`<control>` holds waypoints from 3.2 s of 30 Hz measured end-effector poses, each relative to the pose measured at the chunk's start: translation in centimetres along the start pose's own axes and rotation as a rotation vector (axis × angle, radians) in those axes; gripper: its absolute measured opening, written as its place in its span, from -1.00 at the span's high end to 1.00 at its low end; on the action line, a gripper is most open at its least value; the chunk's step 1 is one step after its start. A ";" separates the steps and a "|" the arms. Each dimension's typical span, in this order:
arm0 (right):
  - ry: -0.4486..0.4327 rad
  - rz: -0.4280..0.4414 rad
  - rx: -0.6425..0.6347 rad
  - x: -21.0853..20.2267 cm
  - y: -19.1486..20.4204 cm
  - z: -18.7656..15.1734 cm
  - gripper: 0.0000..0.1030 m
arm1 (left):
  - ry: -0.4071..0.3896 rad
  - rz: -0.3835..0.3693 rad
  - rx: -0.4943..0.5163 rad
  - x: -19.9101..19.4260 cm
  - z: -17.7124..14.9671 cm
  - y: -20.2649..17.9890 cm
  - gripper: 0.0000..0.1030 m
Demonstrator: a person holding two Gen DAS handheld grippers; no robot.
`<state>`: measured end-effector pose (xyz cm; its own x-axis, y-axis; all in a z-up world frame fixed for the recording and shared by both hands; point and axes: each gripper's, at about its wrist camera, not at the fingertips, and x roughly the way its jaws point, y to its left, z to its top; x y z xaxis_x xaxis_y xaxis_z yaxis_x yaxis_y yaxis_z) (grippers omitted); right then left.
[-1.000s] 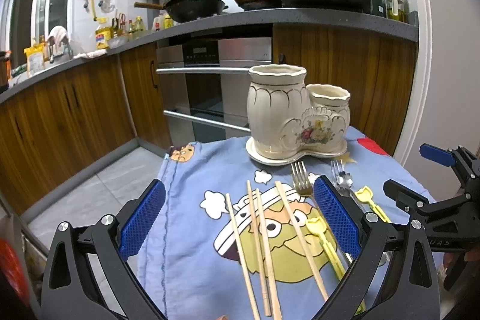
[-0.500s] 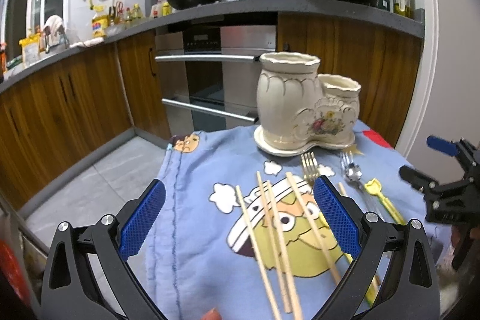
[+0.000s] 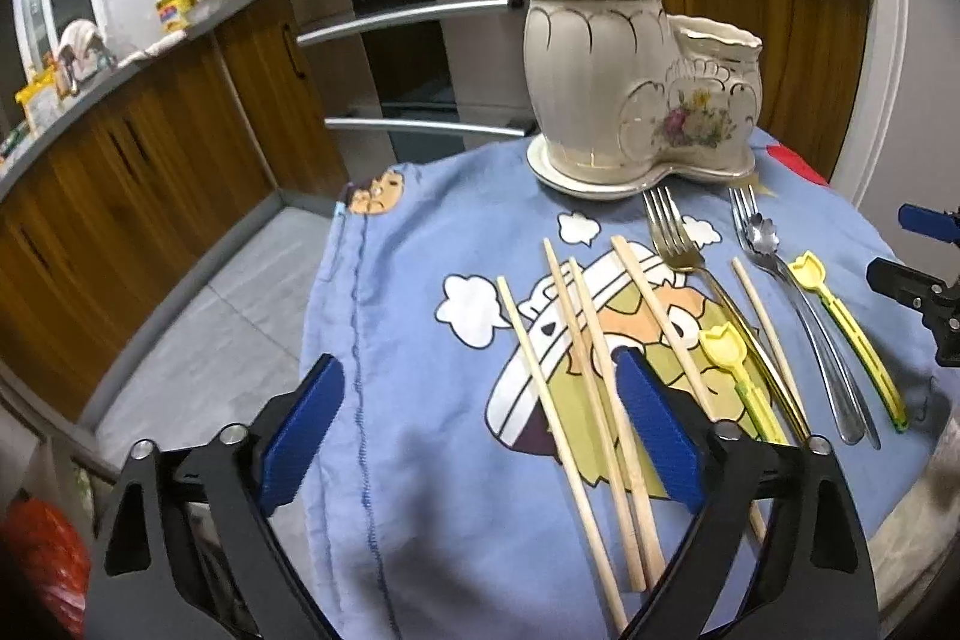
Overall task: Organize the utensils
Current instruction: 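Lower the left tool to a wooden chopstick while the right tool lowers to a yellow spoon, then close the left tool on the chopstick while the right tool grips the yellow spoon, lifting both, then lower the chopstick into the taller pot while the right tool lowers the yellow spoon into the smaller pot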
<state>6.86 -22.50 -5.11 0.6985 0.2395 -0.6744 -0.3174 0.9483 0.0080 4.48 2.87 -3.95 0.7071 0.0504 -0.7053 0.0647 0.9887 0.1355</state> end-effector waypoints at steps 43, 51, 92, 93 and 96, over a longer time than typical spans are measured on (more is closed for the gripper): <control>0.200 0.144 -0.071 2.6 3.0 -0.5 0.78 | 0.126 -0.090 -0.025 3.9 0.3 -0.4 0.88; 0.094 0.154 -0.058 0.9 2.2 -0.2 0.81 | 0.072 -0.121 -0.058 2.7 0.2 0.5 0.91; -0.402 0.438 0.300 6.4 -2.3 19.9 0.80 | -0.558 -0.326 -0.211 1.1 23.5 -0.3 0.91; -0.403 0.428 0.304 6.8 -2.2 19.7 0.80 | -0.566 -0.313 -0.213 1.5 23.6 -0.6 0.91; -0.415 0.408 0.305 7.3 -2.2 19.0 0.80 | -0.597 -0.280 -0.227 2.1 23.5 -0.8 0.91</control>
<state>24.82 -18.88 4.02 0.7694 0.5950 -0.2323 -0.4557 0.7662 0.4531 22.46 -1.15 10.76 0.9558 -0.2324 -0.1803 0.1979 0.9615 -0.1906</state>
